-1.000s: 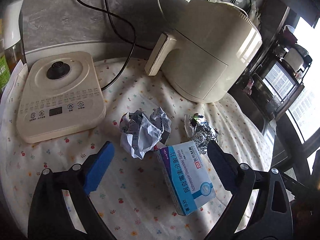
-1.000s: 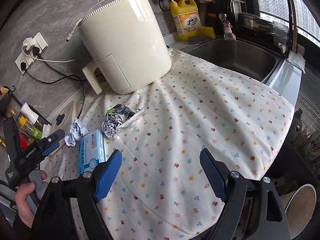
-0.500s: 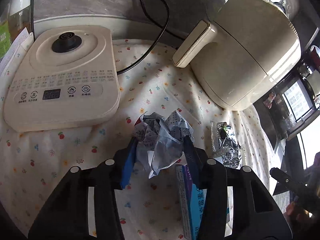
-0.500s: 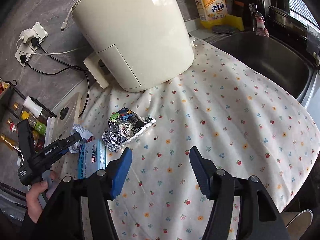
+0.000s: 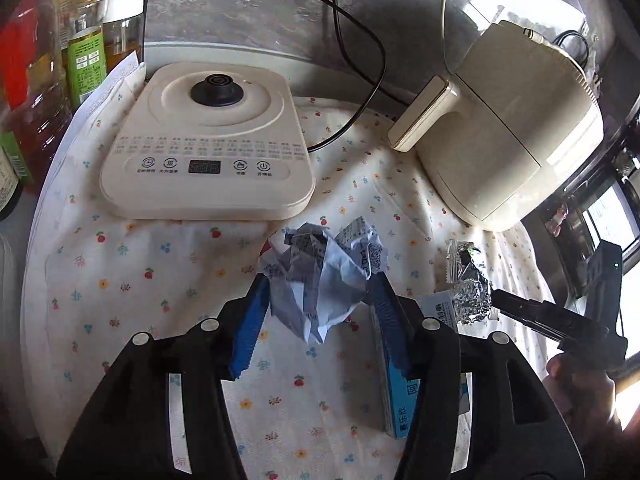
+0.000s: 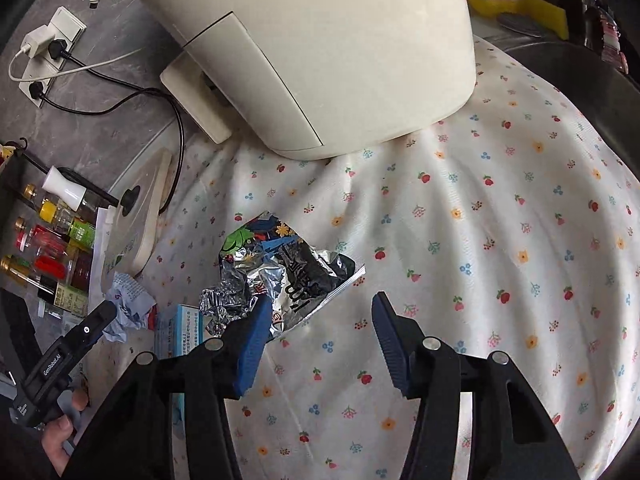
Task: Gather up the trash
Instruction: 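Grasp the crumpled white paper with the left tool while the right tool grasps the foil wrapper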
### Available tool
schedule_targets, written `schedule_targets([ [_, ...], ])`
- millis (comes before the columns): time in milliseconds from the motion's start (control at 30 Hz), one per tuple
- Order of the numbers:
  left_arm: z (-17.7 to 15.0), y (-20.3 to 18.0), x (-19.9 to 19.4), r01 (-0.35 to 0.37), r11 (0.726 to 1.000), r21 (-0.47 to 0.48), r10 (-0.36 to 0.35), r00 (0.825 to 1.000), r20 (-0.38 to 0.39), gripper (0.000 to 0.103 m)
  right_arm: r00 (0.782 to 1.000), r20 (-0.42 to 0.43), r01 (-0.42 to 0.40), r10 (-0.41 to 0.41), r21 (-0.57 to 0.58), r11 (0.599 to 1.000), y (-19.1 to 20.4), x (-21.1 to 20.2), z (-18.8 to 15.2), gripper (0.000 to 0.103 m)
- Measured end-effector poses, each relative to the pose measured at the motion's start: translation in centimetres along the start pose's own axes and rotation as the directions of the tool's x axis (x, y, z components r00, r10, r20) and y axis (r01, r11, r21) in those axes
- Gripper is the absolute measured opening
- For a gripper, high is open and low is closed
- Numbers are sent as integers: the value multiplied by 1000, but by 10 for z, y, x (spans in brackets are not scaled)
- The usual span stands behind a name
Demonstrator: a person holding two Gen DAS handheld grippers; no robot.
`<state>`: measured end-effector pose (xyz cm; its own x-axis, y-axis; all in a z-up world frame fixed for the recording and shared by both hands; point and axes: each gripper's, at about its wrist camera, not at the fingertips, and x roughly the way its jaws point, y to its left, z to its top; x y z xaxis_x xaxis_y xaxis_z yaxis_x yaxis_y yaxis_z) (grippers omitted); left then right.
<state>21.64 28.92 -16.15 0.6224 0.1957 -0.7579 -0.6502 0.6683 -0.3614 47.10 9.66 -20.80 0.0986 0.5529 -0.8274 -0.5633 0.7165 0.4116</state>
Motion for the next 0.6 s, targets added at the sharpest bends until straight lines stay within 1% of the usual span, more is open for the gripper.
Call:
schedule_targets([
  [67, -4, 5, -2, -13, 1000, -11, 13, 1000, -5, 51, 1000, 9, -1, 1, -6, 1000, 1, 3, 3, 51],
  [133, -6, 8, -3, -18, 1000, -23, 18, 1000, -12, 51, 1000, 4, -9, 9, -5, 1000, 2, 6, 8, 47],
  [200, -7, 9, -4, -17, 1000, -25, 16, 1000, -12, 51, 1000, -17, -26, 26, 5, 1000, 0, 10, 12, 30],
  [233, -7, 8, -4, -14, 1000, -21, 14, 1000, -10, 52, 999, -23, -30, 30, 6, 1000, 0, 11, 13, 25],
  [300, -6, 4, -2, -12, 1000, -6, 12, 1000, -15, 55, 999, -27, -31, 31, 5, 999, -1, 10, 13, 6],
  [400, -5, 1, 10, -8, 1000, 9, 8, 999, -40, 56, 999, 10, -33, 33, 15, 999, -2, -3, 9, 3],
  [467, -6, 1, 18, -9, 1000, 9, 9, 998, -60, 53, 999, 34, -35, 34, 31, 999, -5, -13, 6, 3],
  [500, -6, 1, 21, -3, 1000, 11, 4, 998, -67, 50, 998, 47, -32, 30, 40, 999, -7, -19, 4, 3],
  [533, -7, 0, 23, 2, 1000, 15, -1, 997, -72, 35, 998, 59, -28, 25, 51, 998, -8, -24, 2, 3],
  [600, -8, -2, 22, 6, 1000, 29, -4, 998, -70, 32, 996, 86, -20, 14, 73, 997, -12, -36, -3, 3],
])
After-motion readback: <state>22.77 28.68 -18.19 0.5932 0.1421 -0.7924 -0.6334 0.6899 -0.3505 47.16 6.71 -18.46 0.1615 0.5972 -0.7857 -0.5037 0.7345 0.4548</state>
